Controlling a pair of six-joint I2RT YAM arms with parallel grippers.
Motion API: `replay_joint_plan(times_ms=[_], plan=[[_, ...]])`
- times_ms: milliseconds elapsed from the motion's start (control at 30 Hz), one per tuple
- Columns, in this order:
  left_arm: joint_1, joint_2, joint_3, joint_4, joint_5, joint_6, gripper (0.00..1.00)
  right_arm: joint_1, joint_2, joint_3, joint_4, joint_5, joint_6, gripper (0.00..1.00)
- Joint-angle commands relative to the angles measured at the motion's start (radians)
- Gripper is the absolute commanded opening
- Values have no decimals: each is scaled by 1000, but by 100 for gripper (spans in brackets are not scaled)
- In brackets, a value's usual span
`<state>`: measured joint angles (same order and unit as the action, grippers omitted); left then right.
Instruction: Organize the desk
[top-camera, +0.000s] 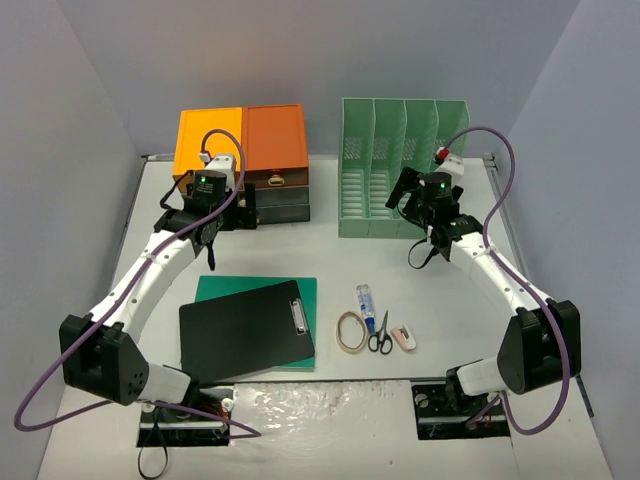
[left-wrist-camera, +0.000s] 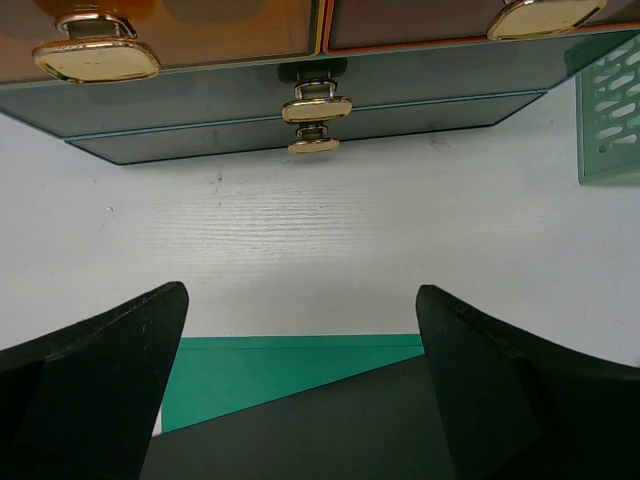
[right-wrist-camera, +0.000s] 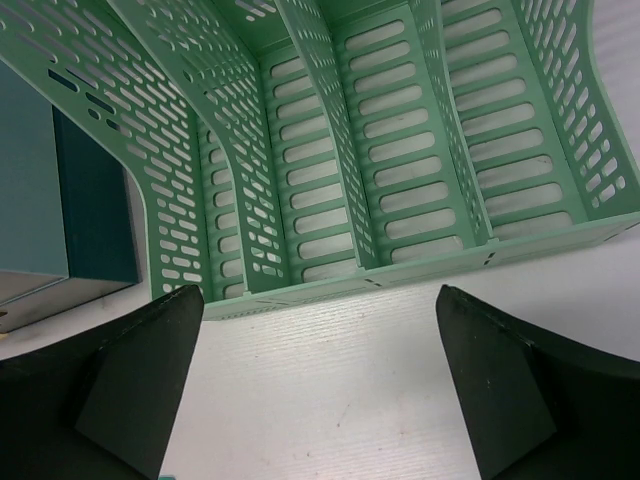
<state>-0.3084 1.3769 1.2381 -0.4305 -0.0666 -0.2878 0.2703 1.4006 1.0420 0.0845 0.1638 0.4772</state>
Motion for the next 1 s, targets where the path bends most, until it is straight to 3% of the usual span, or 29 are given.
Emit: replay_joint_plan(times_ms=[0,967], plan=[[-8,-23,58,27,7,15,97,9,-15,46,33,4,-9,100],[-18,-47,24,-6,21,0,97,43,-58,7,-20,9,-31,100]])
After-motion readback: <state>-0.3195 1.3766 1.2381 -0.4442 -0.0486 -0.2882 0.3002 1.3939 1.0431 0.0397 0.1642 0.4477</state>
